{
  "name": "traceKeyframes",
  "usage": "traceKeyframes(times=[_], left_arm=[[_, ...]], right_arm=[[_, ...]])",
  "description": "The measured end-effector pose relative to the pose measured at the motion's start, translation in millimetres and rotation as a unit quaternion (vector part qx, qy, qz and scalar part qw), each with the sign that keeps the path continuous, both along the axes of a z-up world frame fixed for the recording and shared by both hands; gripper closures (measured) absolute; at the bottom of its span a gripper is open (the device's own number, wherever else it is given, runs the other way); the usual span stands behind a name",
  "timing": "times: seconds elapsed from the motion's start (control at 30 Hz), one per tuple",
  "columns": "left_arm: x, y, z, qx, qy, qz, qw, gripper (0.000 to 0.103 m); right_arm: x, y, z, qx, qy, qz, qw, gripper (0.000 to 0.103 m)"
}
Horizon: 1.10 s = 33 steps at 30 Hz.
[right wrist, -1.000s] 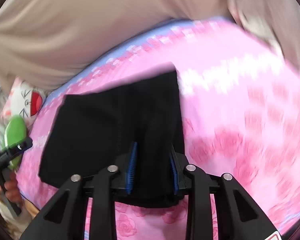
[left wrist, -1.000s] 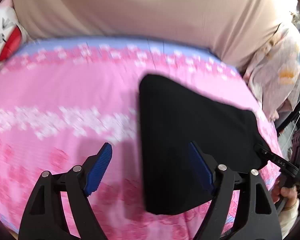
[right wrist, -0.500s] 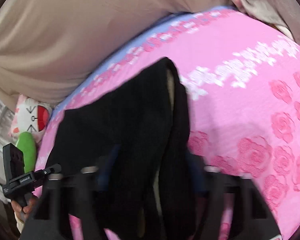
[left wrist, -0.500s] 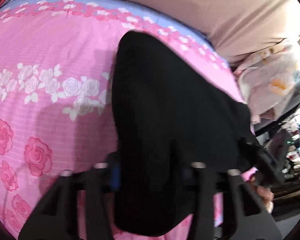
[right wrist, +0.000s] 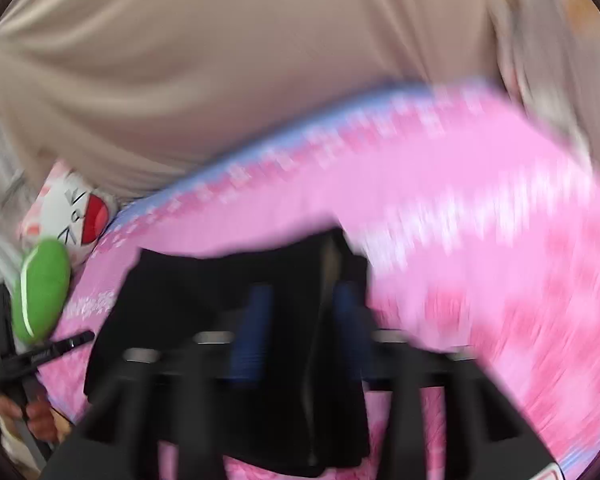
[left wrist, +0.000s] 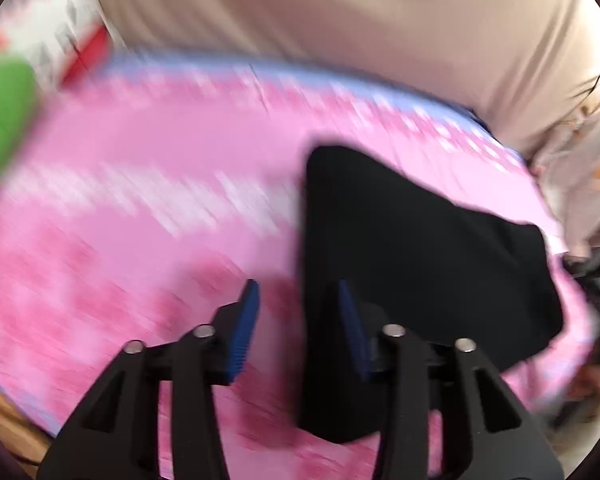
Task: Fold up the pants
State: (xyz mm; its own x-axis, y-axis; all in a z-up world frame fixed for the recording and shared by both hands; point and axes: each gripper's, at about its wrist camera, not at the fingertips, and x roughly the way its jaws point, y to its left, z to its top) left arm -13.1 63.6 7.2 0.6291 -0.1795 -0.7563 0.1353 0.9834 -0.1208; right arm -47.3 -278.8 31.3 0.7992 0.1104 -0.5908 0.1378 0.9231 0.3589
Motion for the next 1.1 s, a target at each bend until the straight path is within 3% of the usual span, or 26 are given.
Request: traceKeyframes(times=[0.07,0.13,0.23,0.3,0.4,0.5,0.57,0.63,0.67,0.73,0.77,0.8,0.87,1.0,1.1], left_arm=[[-1,-6,10,0.024,-0.032,0.002,0.9992,0.048],[2,-10,11,0.03,-0.035,0.0,0.9989,0.046],[4,-14,5,0.035,-0.027,0.003,0.999,0.042],[2,-9,-1,0.046,-0.027,0.015,0.9985,0.033],[-1,1,-8,0.068,-0.027,0.034,0.9967,0.033],[-1,18,-8,0.066,-0.022,0.048,0.9964,0.032],[0,29,-8,0.061,-0.022,0.057,0.9963,0.029],[2,36,-9,0.059,-0.023,0.064,0.996,0.027],[4,37,-10,0.059,-0.022,0.063,0.996,0.027],[8,37,-13,0.06,-0.018,0.059,0.9963,0.026],[10,36,-14,0.06,-0.015,0.057,0.9965,0.026],[11,36,-15,0.06,-0.012,0.054,0.9967,0.025],[14,35,-18,0.058,-0.007,0.048,0.9971,0.022],[20,38,-22,0.067,-0.003,0.05,0.9965,0.022],[24,40,-25,0.072,0.001,0.053,0.996,0.022]], right_arm=[[14,26,17,-0.004,-0.006,0.05,0.999,0.101],[43,69,19,-0.006,-0.002,0.128,0.992,0.101],[91,114,1,-0.013,0.033,0.186,0.982,0.101],[133,142,-20,-0.012,0.064,0.217,0.974,0.101],[181,168,-58,-0.033,0.107,0.23,0.967,0.1],[195,182,-51,-0.053,0.114,0.225,0.966,0.097],[193,185,-31,-0.042,0.094,0.236,0.966,0.086],[195,188,-20,-0.033,0.08,0.25,0.964,0.03],[199,194,-17,-0.043,0.073,0.26,0.962,0.025],[213,206,-24,-0.087,0.085,0.256,0.959,0.03],[225,213,-34,-0.112,0.107,0.249,0.956,0.043],[231,219,-43,-0.109,0.127,0.261,0.951,0.071],[243,231,-55,-0.088,0.139,0.273,0.948,0.086],[253,263,-49,-0.118,0.125,0.281,0.944,0.095],[270,277,-64,-0.13,0.141,0.276,0.942,0.093]])
